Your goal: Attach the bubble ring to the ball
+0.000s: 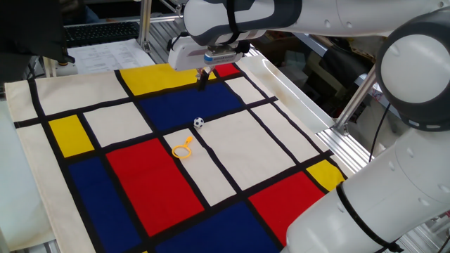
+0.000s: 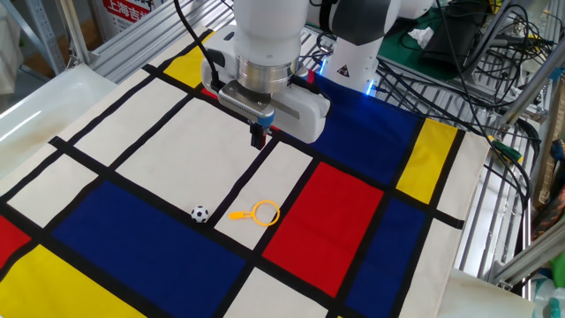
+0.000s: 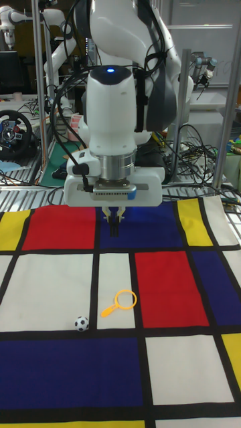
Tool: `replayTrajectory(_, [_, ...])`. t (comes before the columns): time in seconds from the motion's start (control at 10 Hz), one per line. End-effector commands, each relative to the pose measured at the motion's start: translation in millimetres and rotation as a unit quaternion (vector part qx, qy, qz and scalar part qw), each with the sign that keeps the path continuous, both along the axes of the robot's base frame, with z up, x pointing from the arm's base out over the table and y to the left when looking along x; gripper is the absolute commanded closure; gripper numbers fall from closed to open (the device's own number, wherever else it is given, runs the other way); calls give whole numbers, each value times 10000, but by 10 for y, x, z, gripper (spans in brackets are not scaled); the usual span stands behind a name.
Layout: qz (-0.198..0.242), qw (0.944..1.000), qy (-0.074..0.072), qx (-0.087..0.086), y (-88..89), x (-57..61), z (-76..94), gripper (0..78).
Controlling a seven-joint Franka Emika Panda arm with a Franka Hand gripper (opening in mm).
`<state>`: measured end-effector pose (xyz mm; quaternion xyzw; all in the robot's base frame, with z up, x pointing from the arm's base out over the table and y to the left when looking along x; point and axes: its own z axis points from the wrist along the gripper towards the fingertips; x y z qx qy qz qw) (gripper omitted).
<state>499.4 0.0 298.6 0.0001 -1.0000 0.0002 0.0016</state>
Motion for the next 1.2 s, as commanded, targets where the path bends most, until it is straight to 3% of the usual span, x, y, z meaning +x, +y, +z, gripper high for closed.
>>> replayTrajectory(0.1, [-1064, 9930, 183, 485, 0, 0, 0, 776])
replayTrajectory(0.3, [-1062, 9942, 145, -76, 0, 0, 0, 776])
replayTrajectory(0.7, [-1270, 9918, 162, 20, 0, 30, 4, 776])
replayTrajectory(1.2, [-1534, 9880, 151, 106, -11, 175, -76, 776])
